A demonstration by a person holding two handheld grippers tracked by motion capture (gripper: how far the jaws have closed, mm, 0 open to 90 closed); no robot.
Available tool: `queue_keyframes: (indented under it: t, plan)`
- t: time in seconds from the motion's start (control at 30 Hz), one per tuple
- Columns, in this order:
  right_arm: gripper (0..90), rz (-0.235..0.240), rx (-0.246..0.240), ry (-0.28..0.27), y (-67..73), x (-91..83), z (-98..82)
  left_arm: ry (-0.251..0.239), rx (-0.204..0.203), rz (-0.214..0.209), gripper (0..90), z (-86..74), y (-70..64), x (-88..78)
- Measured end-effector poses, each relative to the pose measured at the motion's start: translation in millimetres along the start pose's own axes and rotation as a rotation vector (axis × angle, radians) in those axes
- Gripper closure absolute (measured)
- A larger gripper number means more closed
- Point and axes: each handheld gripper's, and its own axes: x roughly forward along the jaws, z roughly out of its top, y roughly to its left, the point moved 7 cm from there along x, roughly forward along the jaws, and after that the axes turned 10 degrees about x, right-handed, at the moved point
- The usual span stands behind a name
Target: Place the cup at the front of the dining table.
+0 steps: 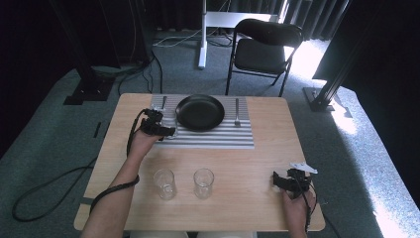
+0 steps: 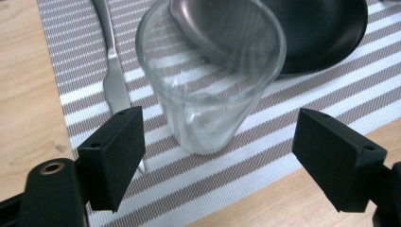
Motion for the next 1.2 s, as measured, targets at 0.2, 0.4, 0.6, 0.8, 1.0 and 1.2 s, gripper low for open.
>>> queue_keyframes:
  t: [0.2, 0.4, 0.6, 0.8, 1.0, 1.2]
  plan:
    - [12.3, 0.000, 0.000, 0.000, 0.0, 0.0, 0.0, -0.005, -0.012, 0.018, 18.7, -11.1, 3.8, -6.6]
    - [12.3, 0.000, 0.000, 0.000, 0.0, 0.0, 0.0, -0.010, -0.032, 0.025, 18.6, -22.5, 8.2, -14.1]
    - [12.3, 0.000, 0.000, 0.000, 0.0, 0.0, 0.0, -0.022, -0.032, 0.033, 18.6, -30.4, 7.8, -20.0]
    - [12.3, 0.000, 0.000, 0.000, 0.0, 0.0, 0.0, -0.029, -0.049, 0.028, 18.6, -40.4, 7.1, -26.3]
    - [12.3, 0.000, 0.000, 0.000, 0.0, 0.0, 0.0, -0.031, -0.049, 0.041, 18.6, -57.0, 8.3, -31.9]
    - [12.3, 0.000, 0.000, 0.000, 0.1, 0.0, 0.0, -0.051, -0.064, 0.078, 18.7, -71.4, 13.6, -38.8]
